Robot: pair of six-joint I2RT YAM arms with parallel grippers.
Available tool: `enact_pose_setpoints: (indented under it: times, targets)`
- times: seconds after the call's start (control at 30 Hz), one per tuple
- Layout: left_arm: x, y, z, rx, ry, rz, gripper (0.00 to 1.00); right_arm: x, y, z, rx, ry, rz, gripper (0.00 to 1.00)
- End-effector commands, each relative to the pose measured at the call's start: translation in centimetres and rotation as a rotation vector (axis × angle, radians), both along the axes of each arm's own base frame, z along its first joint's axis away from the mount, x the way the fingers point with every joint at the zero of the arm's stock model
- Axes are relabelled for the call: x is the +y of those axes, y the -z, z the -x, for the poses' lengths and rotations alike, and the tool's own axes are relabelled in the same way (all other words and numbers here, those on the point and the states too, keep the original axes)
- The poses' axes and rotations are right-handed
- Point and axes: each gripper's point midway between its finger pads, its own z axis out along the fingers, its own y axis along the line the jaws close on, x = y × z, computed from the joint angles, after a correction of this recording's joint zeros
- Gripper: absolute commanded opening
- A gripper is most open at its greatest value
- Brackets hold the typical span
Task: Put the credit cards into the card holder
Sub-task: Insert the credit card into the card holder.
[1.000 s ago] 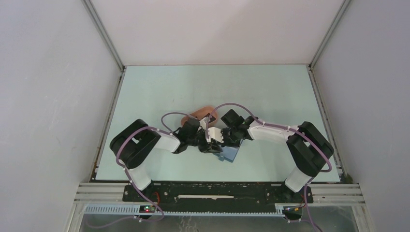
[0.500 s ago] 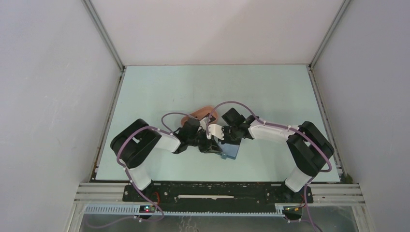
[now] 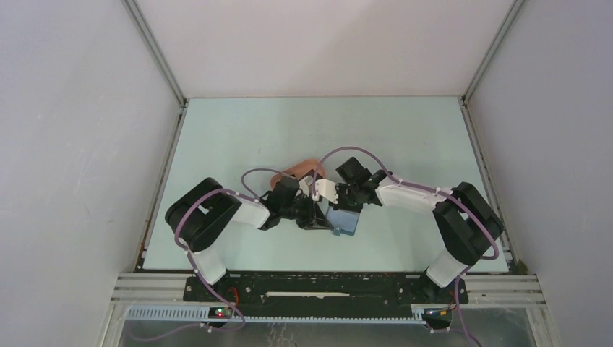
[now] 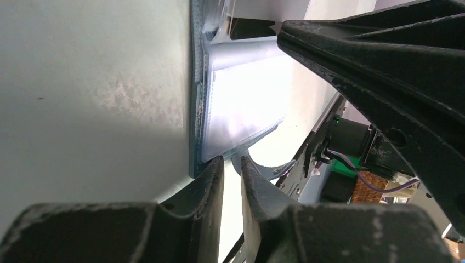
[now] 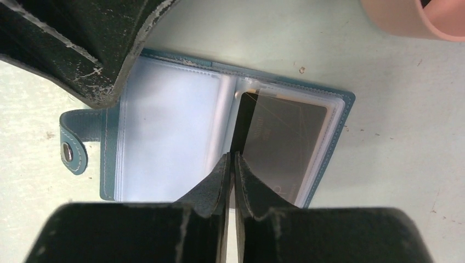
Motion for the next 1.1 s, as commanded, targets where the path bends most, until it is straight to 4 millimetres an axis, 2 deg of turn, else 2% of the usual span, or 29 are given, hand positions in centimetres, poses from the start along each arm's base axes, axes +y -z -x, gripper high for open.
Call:
enact_pose_setpoints:
  times: [0.0,0.07,0.17,0.37,0.5,0.63,0.9,1.0,1.07]
  targets:
    - [0.6,0.8,0.3,-0.02,0.008,-0.044,0.24,1.3,-3.6,-1.6,-0.074,0.019,-0.096,0.15]
    - [0.6,0.1,0.2,-0.035,0.007,-0.034,0.26,1.1,-4.2,-1.8,-0.065,0.037,-0.129,0.2]
    - [0.7,-1.3,-0.1,-0.075,0.001,-0.025,0.29,0.2,-5.2,-2.6,-0.032,0.097,-0.195,0.34]
    - [1.2,-5.4,-0.7,-0.203,-0.011,-0.009,0.32,-1.5,-6.2,-4.3,0.147,0.287,-0.329,0.54]
    - [2.1,-7.6,-1.2,-0.31,-0.036,-0.016,0.33,-1.8,-5.7,-5.3,0.315,0.403,-0.382,0.56]
    - [3.4,-10.0,-1.5,-0.439,-0.063,-0.012,0.33,-2.3,-4.2,-6.2,0.455,0.513,-0.376,0.56]
    - [7.4,-16.3,-2.0,-0.757,-0.188,0.0,0.37,-3.1,-1.6,-5.3,0.578,0.569,-0.29,0.56]
    - [8.5,-17.8,-1.8,-0.853,-0.209,0.01,0.4,-3.4,-0.9,-4.7,0.601,0.572,-0.258,0.55]
    - [9.0,-18.1,-1.6,-0.882,-0.222,0.015,0.48,-3.5,-0.6,-4.1,0.624,0.566,-0.241,0.55]
